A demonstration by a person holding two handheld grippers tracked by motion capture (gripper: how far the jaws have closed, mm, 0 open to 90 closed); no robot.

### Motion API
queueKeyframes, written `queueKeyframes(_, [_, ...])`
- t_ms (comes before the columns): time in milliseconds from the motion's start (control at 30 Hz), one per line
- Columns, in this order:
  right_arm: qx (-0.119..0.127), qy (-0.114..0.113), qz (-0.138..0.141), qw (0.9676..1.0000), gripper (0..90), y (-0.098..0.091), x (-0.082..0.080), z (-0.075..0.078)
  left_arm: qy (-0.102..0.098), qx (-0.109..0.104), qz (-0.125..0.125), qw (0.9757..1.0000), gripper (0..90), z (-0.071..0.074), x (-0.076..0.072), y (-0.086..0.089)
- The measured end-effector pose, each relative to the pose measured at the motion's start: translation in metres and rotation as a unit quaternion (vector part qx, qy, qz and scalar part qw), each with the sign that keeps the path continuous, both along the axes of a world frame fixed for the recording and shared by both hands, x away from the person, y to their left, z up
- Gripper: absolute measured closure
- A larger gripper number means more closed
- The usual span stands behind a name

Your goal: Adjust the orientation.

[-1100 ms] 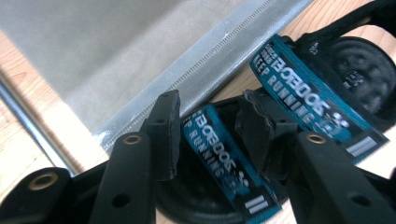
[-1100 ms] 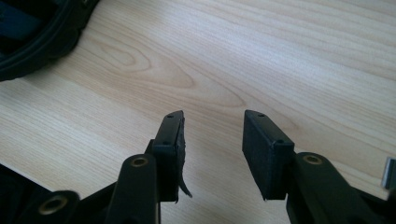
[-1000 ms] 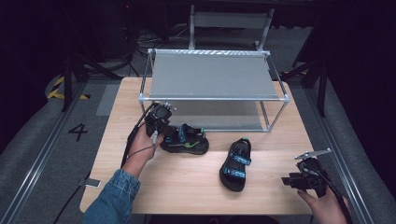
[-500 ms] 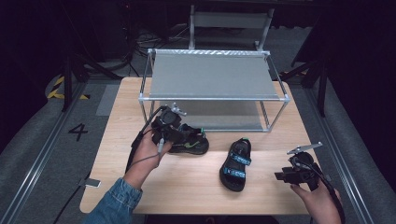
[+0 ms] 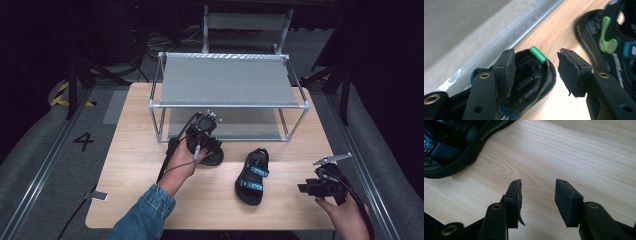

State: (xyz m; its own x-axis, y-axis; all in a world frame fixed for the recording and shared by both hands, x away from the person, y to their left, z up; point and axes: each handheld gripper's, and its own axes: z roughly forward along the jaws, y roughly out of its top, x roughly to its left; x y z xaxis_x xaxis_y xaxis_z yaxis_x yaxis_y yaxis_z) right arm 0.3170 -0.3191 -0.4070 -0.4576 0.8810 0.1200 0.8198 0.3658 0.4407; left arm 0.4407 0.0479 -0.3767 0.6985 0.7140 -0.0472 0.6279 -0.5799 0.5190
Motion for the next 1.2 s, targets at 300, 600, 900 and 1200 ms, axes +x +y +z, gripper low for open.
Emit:
queueKeyframes(300, [0.007,0.000,0.004,1.0000,56.7,0.000,0.001,-0.001,-0.006,0.006,0.000,1.0000,73.0,-0.001,-0.001,-0.008])
queueKeyframes(600, [0.014,-0.001,0.008,0.9999,56.9,-0.001,0.003,0.000,-0.008,0.011,-0.018,0.9997,86.5,0.006,-0.013,-0.005])
queueKeyframes(900, [0.016,-0.006,0.025,0.9995,56.9,0.012,0.015,0.002,-0.005,0.008,-0.040,0.9992,86.4,0.021,-0.045,0.018])
queueKeyframes(1200, [0.022,-0.007,0.056,0.9982,56.4,0.036,0.033,0.006,-0.002,0.038,-0.047,0.9982,86.5,0.027,-0.082,0.042])
